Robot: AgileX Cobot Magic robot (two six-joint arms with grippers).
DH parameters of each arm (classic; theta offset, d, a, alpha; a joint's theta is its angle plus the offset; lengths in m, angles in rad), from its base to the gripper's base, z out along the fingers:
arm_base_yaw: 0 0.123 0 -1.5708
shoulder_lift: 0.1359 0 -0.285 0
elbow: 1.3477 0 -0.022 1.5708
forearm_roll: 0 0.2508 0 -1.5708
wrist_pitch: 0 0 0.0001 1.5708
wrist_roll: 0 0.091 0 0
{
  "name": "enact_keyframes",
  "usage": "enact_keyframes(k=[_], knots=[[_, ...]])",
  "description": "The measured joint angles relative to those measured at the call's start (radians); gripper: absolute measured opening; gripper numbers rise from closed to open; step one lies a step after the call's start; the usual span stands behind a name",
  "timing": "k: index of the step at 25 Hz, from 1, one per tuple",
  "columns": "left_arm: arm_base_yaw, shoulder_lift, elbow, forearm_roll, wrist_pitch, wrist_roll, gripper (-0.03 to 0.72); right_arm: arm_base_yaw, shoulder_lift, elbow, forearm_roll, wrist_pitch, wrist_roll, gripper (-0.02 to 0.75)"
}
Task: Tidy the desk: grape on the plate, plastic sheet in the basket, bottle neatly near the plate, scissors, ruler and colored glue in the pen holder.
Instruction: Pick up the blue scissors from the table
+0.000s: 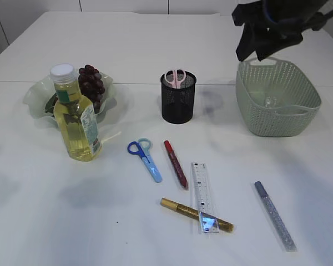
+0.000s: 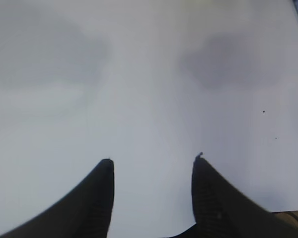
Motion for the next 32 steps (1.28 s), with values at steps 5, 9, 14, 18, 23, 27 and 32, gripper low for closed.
enact_keyframes(k=[5,9,14,18,23,27,32], knots=[[0.000,0.000,0.000,-0.005,-0.004,0.002,0.372,0.000,-0.070,0.139,-0.016,0.054,0.016,0.348],[0.000,0.000,0.000,-0.027,-0.008,0.005,0.372,0.000,-0.130,0.259,-0.044,0.056,0.023,0.348],[0.000,0.000,0.000,-0.063,-0.024,0.005,0.372,0.000,-0.173,0.352,-0.048,0.056,0.040,0.349],[0.000,0.000,0.000,-0.094,-0.051,0.005,0.372,0.000,-0.173,0.372,-0.046,0.056,0.056,0.349],[0.000,0.000,0.000,-0.096,-0.055,0.005,0.372,0.000,-0.173,0.372,-0.006,0.034,0.095,0.349],[0.000,0.000,0.000,-0.096,-0.008,0.005,0.372,0.000,-0.173,0.362,-0.001,0.019,0.119,0.349],[0.000,0.000,0.000,-0.082,0.061,0.005,0.372,0.067,-0.158,0.236,-0.087,0.026,0.148,0.349]])
